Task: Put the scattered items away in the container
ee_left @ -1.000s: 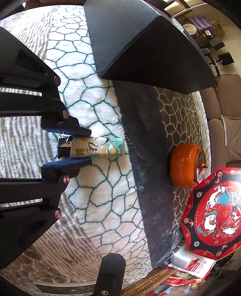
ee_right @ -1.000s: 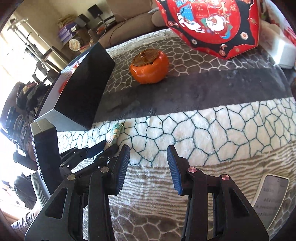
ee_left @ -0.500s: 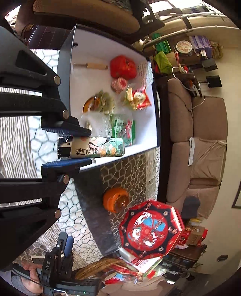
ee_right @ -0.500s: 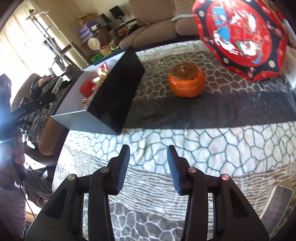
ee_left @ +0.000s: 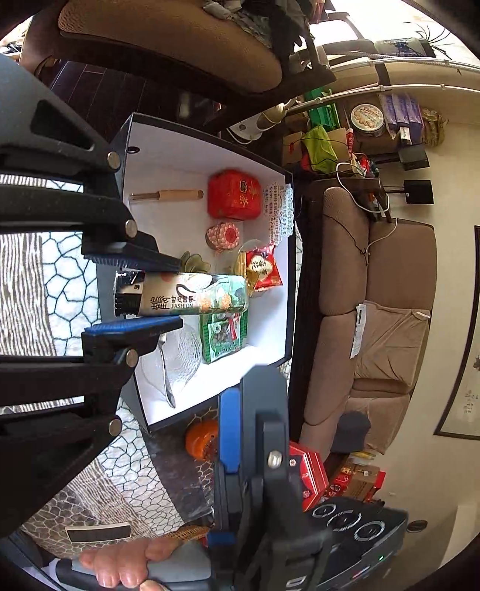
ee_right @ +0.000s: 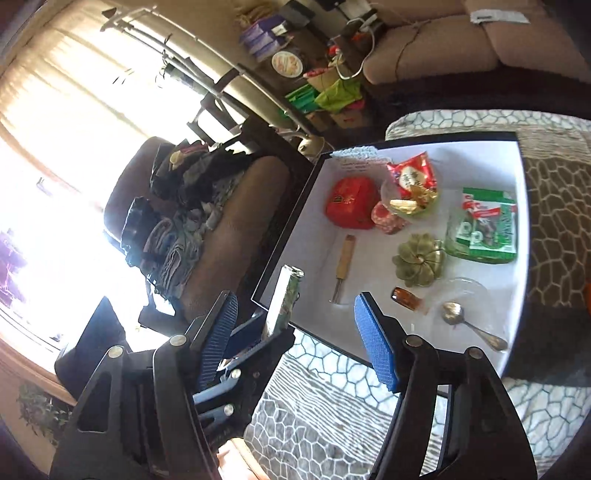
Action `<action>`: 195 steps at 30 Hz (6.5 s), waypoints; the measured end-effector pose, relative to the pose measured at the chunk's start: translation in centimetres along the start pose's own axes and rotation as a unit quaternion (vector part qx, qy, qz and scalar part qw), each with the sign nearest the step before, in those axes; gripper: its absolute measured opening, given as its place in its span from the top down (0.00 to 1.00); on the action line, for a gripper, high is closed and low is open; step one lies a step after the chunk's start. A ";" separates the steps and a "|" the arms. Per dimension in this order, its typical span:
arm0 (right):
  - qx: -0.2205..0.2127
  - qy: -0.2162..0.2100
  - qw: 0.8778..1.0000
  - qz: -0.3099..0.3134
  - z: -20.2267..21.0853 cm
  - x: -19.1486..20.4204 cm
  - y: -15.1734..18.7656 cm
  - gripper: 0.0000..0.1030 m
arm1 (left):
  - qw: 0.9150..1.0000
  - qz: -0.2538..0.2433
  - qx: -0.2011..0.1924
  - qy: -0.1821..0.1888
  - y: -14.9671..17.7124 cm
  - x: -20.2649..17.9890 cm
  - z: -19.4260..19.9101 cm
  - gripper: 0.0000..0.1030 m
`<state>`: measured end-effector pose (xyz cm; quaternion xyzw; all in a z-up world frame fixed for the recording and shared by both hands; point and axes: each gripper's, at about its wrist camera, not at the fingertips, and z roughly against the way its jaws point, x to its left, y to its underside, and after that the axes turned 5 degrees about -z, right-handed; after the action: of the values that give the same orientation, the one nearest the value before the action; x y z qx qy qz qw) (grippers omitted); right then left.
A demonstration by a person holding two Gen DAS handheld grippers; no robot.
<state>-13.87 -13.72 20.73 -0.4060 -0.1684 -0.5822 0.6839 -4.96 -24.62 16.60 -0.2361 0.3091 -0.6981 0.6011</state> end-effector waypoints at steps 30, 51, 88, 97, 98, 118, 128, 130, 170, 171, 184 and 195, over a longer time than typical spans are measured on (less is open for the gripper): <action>0.060 0.090 0.994 -0.007 -12.6 -7.6 -7.3 0.90 | 0.998 0.047 0.046 -0.009 -2.6 10.8 -9.1 0.72; 0.182 0.247 0.948 0.082 -20.6 -6.3 -5.5 0.81 | 0.997 0.035 0.066 -0.008 -0.8 12.1 -10.5 0.72; 0.078 0.127 0.987 0.065 -1.5 -6.6 -2.1 0.79 | 0.966 0.024 0.252 -0.048 -3.1 10.4 -19.6 0.72; 0.071 0.094 0.991 0.057 -0.3 -8.2 -1.4 0.79 | 0.937 -0.004 0.337 -0.093 -3.2 10.7 -22.4 0.72; 0.069 0.094 0.992 0.055 0.0 -8.4 -1.3 0.79 | 0.937 -0.008 0.335 -0.097 -3.4 10.6 -22.3 0.72; 0.060 0.089 0.993 0.050 2.8 -10.2 -0.3 0.77 | 0.904 -0.180 0.340 -0.187 -2.9 7.4 -19.8 0.72; 0.021 0.121 0.991 0.044 8.0 -11.7 -0.3 0.74 | 0.946 -0.065 0.311 -0.058 -3.7 6.4 -16.7 0.72; 0.006 0.159 0.986 0.041 10.0 -13.1 -0.2 0.71 | 0.962 -0.051 0.266 -0.036 -4.5 5.5 -14.4 0.71; -0.094 0.316 0.944 0.005 18.5 -28.4 1.7 0.92 | 0.993 -0.057 0.080 0.067 -2.1 -21.6 -17.8 0.35; -0.091 0.329 0.940 0.001 18.8 -29.0 2.1 0.92 | 0.993 -0.057 0.081 0.067 -2.2 -21.8 -17.9 0.35; -0.050 0.342 0.938 -0.034 17.4 -33.2 4.3 0.82 | 0.991 -0.013 0.109 0.076 -4.3 -22.0 -21.0 0.35; -0.049 0.228 0.964 -0.130 13.5 -33.2 -1.7 0.71 | 0.983 0.024 0.156 0.096 -4.2 -21.3 -24.7 0.49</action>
<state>-20.99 18.36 6.31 -0.2702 -0.0308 -0.7505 0.6023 -21.64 0.36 3.24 -0.0640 0.2586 -0.7425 0.6145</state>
